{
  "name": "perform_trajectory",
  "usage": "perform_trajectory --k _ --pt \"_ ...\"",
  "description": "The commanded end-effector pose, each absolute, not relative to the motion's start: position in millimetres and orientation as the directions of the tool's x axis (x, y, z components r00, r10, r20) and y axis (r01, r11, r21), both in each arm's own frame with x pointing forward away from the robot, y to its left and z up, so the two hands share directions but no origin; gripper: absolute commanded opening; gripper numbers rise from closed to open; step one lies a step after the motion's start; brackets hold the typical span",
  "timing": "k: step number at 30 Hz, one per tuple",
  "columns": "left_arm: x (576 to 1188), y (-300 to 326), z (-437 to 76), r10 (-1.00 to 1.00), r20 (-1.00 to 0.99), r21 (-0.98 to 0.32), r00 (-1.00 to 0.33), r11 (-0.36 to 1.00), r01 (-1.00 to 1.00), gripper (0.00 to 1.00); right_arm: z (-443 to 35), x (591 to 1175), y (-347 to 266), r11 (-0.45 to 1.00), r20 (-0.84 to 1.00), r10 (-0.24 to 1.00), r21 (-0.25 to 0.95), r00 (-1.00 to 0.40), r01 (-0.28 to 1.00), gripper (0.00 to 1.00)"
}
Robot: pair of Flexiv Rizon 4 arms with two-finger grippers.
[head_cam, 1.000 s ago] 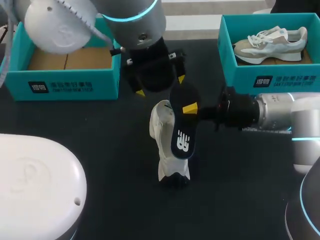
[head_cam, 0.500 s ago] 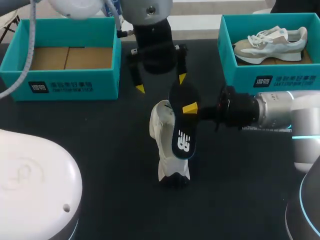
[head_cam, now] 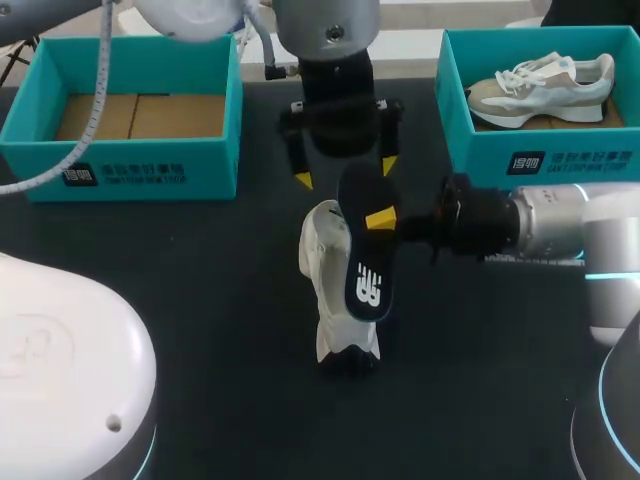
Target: Take the shoe out of the shoebox, open the shoe tongue, remove and reinsert the insole, then place the shoe into the shoebox
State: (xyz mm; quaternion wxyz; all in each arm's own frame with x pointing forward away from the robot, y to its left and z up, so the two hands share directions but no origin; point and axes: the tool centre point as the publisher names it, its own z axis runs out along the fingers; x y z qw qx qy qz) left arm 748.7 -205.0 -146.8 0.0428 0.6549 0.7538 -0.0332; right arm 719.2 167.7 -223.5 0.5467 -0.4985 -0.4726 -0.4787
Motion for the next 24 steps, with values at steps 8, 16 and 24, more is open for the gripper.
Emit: perform_trajectory --k 8,16,24 --pt "746 -208 -148 0.981 -0.142 0.016 -0.132 0.135 0.991 1.0 -224 712 165 0.037 0.994 -0.053 -0.091 0.093 0.995 0.0" --pt "738 -195 -140 0.932 -0.362 0.0 -0.035 0.037 0.999 1.0 -222 710 162 0.036 0.994 -0.048 -0.094 0.095 0.995 0.0" --pt "725 -175 -126 0.825 -0.565 -0.035 -0.027 0.008 0.999 1.0 -218 710 159 0.039 0.994 -0.035 -0.099 0.1 0.994 0.0"
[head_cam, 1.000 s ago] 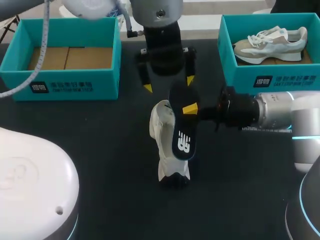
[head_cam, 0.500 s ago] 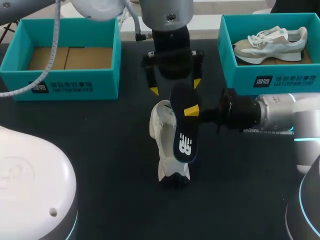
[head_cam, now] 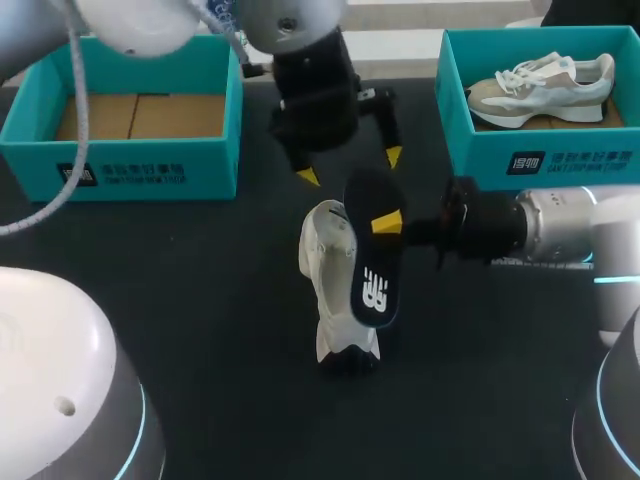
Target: Take the shoe out of the shoebox, open the shoe tongue, remove and reinsert the insole, then place the shoe into the shoebox
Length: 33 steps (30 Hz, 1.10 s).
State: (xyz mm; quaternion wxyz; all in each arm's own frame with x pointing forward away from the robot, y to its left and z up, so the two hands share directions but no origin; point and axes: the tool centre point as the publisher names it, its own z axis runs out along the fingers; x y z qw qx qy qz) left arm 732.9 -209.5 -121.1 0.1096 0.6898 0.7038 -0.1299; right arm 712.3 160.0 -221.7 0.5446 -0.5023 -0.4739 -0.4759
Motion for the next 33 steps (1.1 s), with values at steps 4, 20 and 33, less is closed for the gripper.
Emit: perform_trajectory --k 4,20,33 --pt "718 -168 -119 0.785 -0.619 -0.054 -0.034 0.001 0.999 1.0 -217 709 156 0.038 0.994 -0.032 -0.104 0.106 0.994 0.0" --pt "718 -168 -119 0.785 -0.619 -0.054 -0.034 0.001 0.999 1.0 -220 711 155 0.05 0.994 -0.039 -0.097 0.099 0.994 0.0" --pt "722 -161 -157 0.554 -0.826 -0.073 -0.103 0.076 0.994 1.0 -210 715 155 0.05 0.994 -0.042 -0.098 0.1 0.994 0.0"
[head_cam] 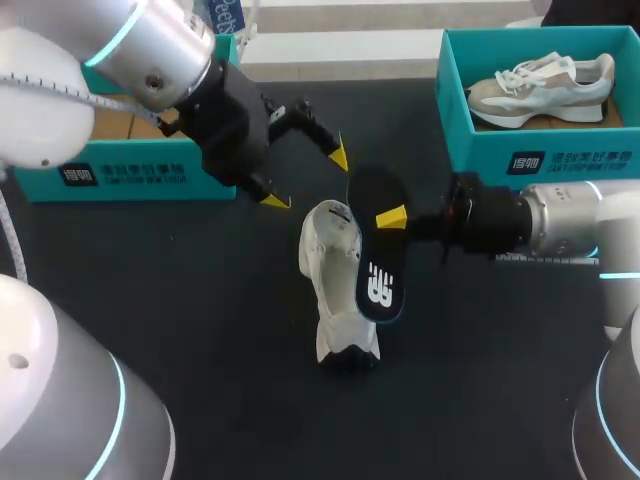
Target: Take the shoe out of the shoebox, open the shoe tongue, remove and reinsert the insole, then place the shoe into the shoebox
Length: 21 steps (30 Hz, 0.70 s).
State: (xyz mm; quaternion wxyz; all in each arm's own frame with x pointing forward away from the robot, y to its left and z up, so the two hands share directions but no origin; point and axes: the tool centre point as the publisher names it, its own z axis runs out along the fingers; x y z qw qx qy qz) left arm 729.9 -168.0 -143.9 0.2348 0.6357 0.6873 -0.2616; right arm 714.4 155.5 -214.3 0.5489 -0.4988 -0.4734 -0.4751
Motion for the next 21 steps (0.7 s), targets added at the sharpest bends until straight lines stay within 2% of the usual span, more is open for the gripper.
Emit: perform_trajectory --k 1,11,18,21 --pt "723 -162 -158 0.536 -0.837 -0.079 -0.113 0.088 0.993 1.0 -209 715 155 0.049 0.994 -0.041 -0.098 0.1 0.994 0.0" --pt "732 -161 -174 0.357 -0.928 -0.078 -0.102 0.082 0.994 1.0 -201 714 153 0.043 0.995 -0.038 -0.086 0.088 0.995 0.0" --pt "736 -164 -184 0.263 -0.964 -0.012 -0.048 0.139 0.99 1.0 -188 708 164 0.05 0.994 -0.052 -0.093 0.096 0.994 0.0" --pt "737 -168 -183 0.233 -0.97 -0.033 -0.07 0.16 0.987 1.0 -185 707 170 0.052 0.993 -0.056 -0.1 0.102 0.994 0.0"
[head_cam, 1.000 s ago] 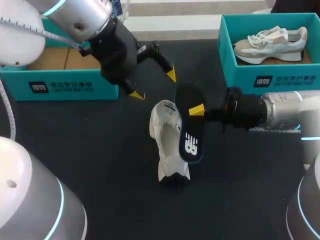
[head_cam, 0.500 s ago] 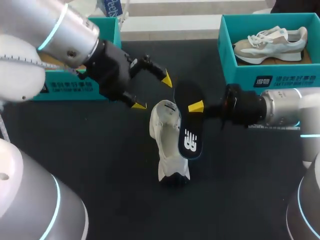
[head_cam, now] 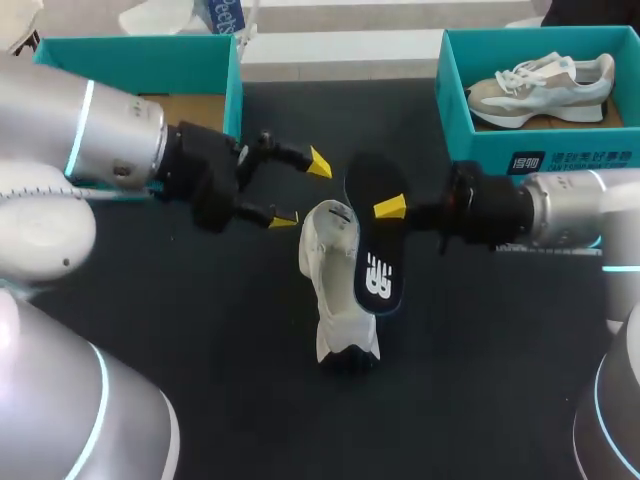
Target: Take the shoe out of the shoebox, open the shoe tongue, remove and reinsert the insole, then place the shoe into the shoebox
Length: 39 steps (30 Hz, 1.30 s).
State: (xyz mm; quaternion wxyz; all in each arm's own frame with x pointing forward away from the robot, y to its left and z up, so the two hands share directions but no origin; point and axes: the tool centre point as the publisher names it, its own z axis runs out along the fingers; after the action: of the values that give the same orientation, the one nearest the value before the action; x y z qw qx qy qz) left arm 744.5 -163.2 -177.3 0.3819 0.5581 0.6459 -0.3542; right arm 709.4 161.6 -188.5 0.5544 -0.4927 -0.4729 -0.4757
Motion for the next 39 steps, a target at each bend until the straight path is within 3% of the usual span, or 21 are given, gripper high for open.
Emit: perform_trajectory --k 1,10,11,13,15,22,28,31,39 --pt "738 -169 -183 0.22 -0.973 -0.031 -0.069 0.171 0.985 1.0 -184 707 171 0.055 0.993 -0.055 -0.097 0.1 0.994 0.0" --pt "739 -183 -185 0.156 -0.986 -0.027 -0.055 0.175 0.984 0.76 -180 701 182 0.06 0.994 -0.052 -0.088 0.091 0.994 0.0" --pt "739 -185 -185 0.142 -0.989 -0.025 -0.05 0.173 0.985 0.7 -180 700 183 0.062 0.994 -0.049 -0.09 0.093 0.994 0.0" --pt "739 -192 -184 0.125 -0.991 -0.019 -0.041 0.174 0.985 0.47 -180 700 185 0.065 0.994 -0.049 -0.091 0.095 0.994 0.0" --pt "740 -198 -183 0.121 -0.992 -0.019 -0.04 0.17 0.985 0.42 -180 699 188 0.068 0.994 -0.048 -0.093 0.096 0.993 0.0" --pt "740 -216 -183 0.101 -0.994 -0.016 -0.033 0.168 0.986 0.37 -178 696 192 0.069 0.995 -0.045 -0.088 0.091 0.994 0.0" --pt "740 -226 -183 0.076 -0.996 -0.036 -0.05 0.181 0.983 0.22 -178 693 194 0.064 0.995 -0.045 -0.087 0.09 0.994 0.0" --pt "740 -227 -185 0.072 -0.996 -0.039 -0.053 0.183 0.982 0.24 -178 692 194 0.06 0.995 -0.045 -0.086 0.089 0.994 0.0" --pt "740 -232 -187 0.072 -0.995 -0.049 -0.064 0.19 0.98 0.15 -179 690 194 0.06 0.995 -0.046 -0.085 0.088 0.995 0.0"
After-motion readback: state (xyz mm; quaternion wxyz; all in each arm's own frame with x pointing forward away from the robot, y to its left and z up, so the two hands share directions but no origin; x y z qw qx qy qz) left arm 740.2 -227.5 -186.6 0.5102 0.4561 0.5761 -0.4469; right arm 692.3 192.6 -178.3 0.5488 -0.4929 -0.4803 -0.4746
